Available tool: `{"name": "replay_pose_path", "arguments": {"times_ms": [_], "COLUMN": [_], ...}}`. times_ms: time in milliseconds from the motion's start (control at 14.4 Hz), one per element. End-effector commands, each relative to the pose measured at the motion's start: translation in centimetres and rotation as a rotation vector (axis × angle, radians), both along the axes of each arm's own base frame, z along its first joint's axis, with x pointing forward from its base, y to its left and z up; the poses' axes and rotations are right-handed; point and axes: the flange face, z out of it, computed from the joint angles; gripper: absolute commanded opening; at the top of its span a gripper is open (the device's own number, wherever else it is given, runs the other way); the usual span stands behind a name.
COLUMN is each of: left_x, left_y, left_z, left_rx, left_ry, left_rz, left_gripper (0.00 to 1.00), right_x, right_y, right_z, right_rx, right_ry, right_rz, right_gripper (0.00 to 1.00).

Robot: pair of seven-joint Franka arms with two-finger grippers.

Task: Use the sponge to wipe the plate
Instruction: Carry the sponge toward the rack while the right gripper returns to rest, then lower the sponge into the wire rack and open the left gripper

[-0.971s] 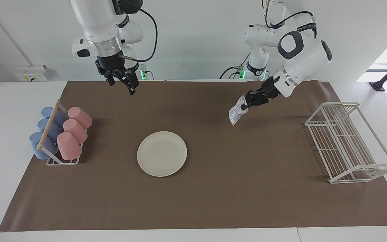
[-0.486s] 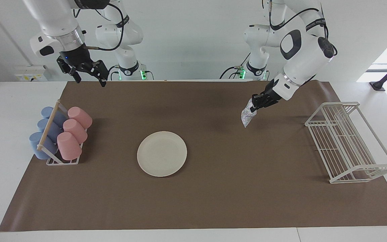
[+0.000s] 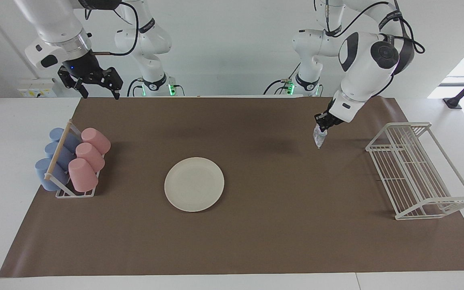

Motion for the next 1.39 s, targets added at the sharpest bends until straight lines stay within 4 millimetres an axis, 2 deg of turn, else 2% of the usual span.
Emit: {"name": "replay_pose_path", "arguments": {"times_ms": [0,139,208,486,694,971,1179,1318], "left_x": [0.9,0.2,0.1,0.8,2.4,5.4,7.8,9.2], "left_y": [0.2,-1.2,-1.1,0.1,1.4,2.7,4.9,5.7], "left_z": [1.2,1.6,1.5,1.2,0.0,-2.9,-5.2,-7.8], "left_rx": [0.172,0.323,0.385,0.627,0.782,0.973,1.002,1.028], "left_ry": [0.037,0.024,0.037,0.027,-0.001,-0.041,-0.078,-0.120], "left_rz": [0.003,-0.052,-0.062,-0.027,-0.059,-0.138,-0.176,-0.163], "left_gripper": [0.00,0.00,0.00,0.00,0.00,0.00,0.00,0.00], "right_x": [0.2,0.1,0.1,-0.1,-0.1,-0.3,-0.2,-0.3], "right_y": [-1.3,-1.7,-1.7,-1.6,-1.5,-3.6,-3.6,-3.5], "right_z": [-0.1,-0.1,0.0,0.1,0.0,-0.1,-0.2,-0.3], "right_rx": [-0.028,-0.021,-0.021,-0.021,-0.021,-0.017,-0.018,-0.016], "right_ry": [0.010,0.013,0.012,0.010,0.010,0.013,0.009,0.010], "right_rz": [0.065,0.091,0.092,0.095,0.094,0.058,0.049,0.047], "right_gripper": [1.00,1.00,1.00,1.00,1.00,1.00,1.00,1.00]}}
